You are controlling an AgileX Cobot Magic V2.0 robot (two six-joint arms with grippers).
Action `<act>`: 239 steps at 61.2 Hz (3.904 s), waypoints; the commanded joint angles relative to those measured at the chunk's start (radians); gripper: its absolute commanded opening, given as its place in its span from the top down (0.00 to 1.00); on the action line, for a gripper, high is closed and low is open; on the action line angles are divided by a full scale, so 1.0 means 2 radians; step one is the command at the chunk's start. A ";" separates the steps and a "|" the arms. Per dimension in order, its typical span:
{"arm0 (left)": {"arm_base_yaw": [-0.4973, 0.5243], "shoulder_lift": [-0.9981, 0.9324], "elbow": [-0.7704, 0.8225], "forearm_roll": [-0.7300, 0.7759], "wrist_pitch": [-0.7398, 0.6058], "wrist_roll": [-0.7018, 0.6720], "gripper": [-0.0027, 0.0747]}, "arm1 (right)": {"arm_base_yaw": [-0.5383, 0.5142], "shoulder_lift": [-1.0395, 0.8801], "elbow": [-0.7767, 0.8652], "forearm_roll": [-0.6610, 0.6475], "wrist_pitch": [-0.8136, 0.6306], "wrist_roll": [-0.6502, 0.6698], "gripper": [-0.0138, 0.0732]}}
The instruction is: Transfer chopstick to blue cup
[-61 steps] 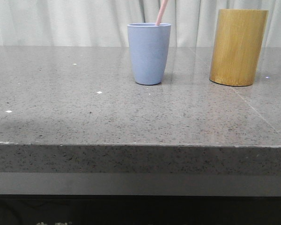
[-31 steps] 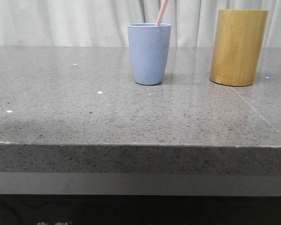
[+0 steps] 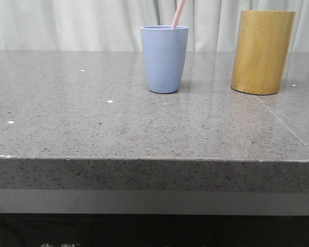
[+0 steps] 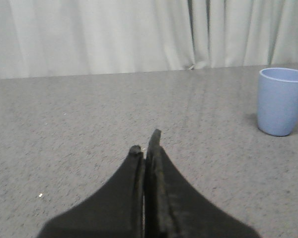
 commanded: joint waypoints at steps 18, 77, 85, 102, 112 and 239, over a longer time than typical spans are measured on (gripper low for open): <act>0.037 -0.097 0.110 -0.047 -0.101 -0.004 0.99 | -0.003 0.003 -0.011 -0.005 -0.036 0.000 0.98; 0.037 -0.096 0.114 0.033 -0.108 -0.092 0.99 | -0.003 0.003 -0.011 -0.005 -0.036 0.000 0.98; 0.037 -0.096 0.114 0.033 -0.108 -0.092 0.99 | -0.003 0.003 -0.011 -0.005 -0.036 0.000 0.98; 0.037 -0.096 0.114 0.033 -0.108 -0.092 0.99 | -0.003 0.003 -0.011 -0.005 -0.036 0.000 0.98; 0.037 -0.096 0.114 0.033 -0.108 -0.092 0.99 | -0.003 0.003 -0.011 -0.005 -0.036 0.000 0.98; 0.037 -0.096 0.114 0.033 -0.108 -0.092 0.99 | -0.181 -0.280 0.445 0.035 -0.500 0.000 0.98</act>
